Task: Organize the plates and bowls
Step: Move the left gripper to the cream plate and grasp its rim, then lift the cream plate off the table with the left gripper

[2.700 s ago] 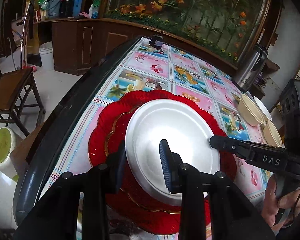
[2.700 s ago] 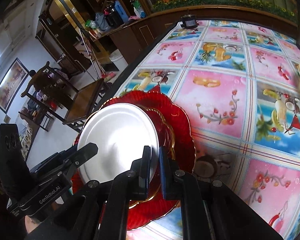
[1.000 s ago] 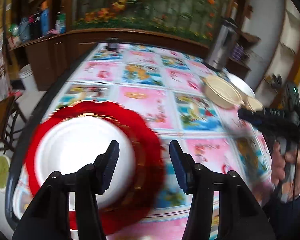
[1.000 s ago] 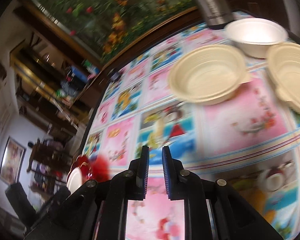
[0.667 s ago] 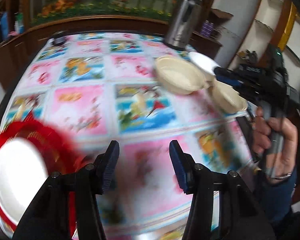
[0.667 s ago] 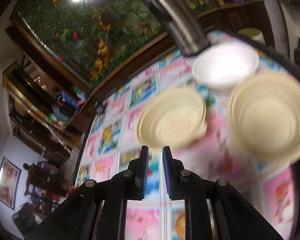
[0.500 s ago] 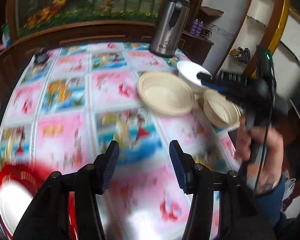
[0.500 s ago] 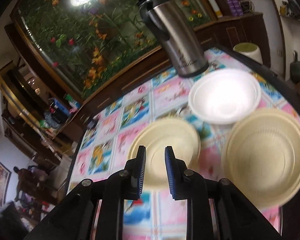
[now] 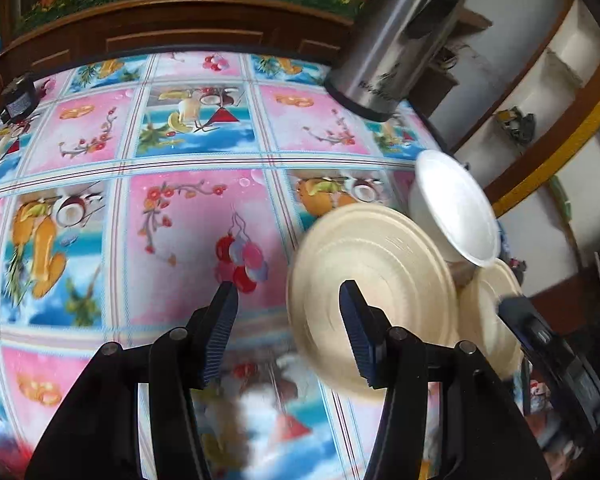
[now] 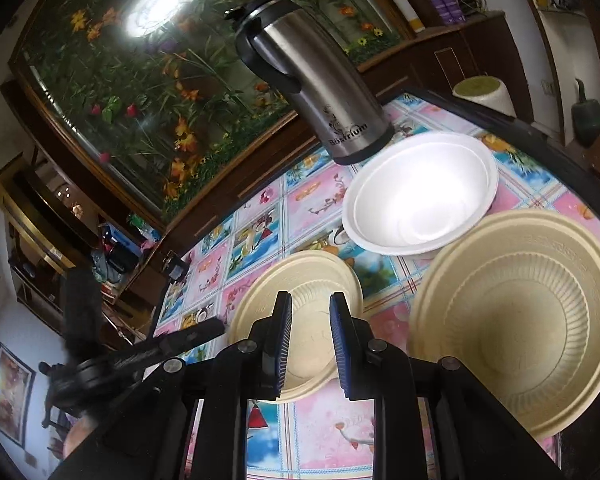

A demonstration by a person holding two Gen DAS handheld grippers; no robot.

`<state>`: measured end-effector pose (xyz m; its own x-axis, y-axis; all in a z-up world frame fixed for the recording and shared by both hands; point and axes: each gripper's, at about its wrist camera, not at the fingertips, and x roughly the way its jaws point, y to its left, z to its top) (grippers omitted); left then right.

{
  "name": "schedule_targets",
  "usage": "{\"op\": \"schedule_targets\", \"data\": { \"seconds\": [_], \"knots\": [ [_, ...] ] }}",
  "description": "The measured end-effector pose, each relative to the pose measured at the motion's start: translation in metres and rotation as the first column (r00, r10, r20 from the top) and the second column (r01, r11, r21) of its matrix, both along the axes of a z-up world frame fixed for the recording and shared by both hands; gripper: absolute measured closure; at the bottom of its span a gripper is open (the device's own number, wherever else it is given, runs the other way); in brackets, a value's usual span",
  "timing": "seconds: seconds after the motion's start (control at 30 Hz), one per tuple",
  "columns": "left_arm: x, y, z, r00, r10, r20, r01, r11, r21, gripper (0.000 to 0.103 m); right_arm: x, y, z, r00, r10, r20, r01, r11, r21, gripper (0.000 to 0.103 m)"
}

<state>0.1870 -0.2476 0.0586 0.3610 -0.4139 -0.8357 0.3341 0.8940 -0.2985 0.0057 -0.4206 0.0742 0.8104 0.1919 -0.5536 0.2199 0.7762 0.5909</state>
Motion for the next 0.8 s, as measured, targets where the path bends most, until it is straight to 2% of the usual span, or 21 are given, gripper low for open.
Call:
{"op": "schedule_targets", "data": {
  "seconds": [0.1,0.17,0.27,0.37,0.47,0.57,0.63,0.7,0.8],
  "knots": [
    [0.009,-0.013,-0.010,1.000,0.004,-0.023,-0.004,1.000,-0.022,0.052,-0.001,0.000,0.001,1.000,-0.006,0.002,0.006,1.000,0.002,0.081],
    [0.009,-0.017,-0.016,0.999,0.032,-0.038,-0.032,0.999,-0.001,0.053,-0.001,0.000,0.001,1.000,-0.010,-0.002,0.010,1.000,-0.003,0.081],
    [0.001,-0.009,-0.019,0.994,0.075,-0.075,-0.075,0.997,0.009,0.078,0.000,-0.002,-0.002,1.000,-0.011,-0.014,0.011,1.000,0.006,0.080],
    [-0.013,0.007,-0.016,0.993,0.111,-0.050,-0.110,0.994,0.029,0.078,0.000,-0.002,-0.003,1.000,-0.005,-0.019,0.005,1.000,0.017,0.078],
    [-0.019,0.026,-0.018,0.990,0.121,-0.075,-0.123,0.992,-0.010,0.086,-0.002,0.002,-0.001,1.000,0.003,-0.014,-0.003,1.000,0.010,0.077],
    [-0.024,0.037,-0.022,0.983,0.137,-0.119,-0.145,0.988,-0.056,0.086,-0.002,0.004,-0.001,1.000,0.008,-0.012,-0.008,1.000,0.011,0.077],
    [-0.033,0.038,-0.021,0.982,0.150,-0.112,-0.156,0.987,-0.049,0.087,-0.002,0.005,-0.001,1.000,0.013,-0.012,-0.013,1.000,0.011,0.075],
    [-0.047,0.042,-0.020,0.980,0.164,-0.113,-0.170,0.984,-0.054,0.087,0.000,0.005,-0.002,1.000,0.020,-0.023,-0.020,1.000,0.006,0.068],
    [-0.073,0.051,-0.018,0.980,0.177,-0.092,-0.183,0.981,-0.059,0.086,0.004,0.010,-0.005,0.997,0.067,-0.039,-0.067,0.998,0.017,0.066]
  ]
}}
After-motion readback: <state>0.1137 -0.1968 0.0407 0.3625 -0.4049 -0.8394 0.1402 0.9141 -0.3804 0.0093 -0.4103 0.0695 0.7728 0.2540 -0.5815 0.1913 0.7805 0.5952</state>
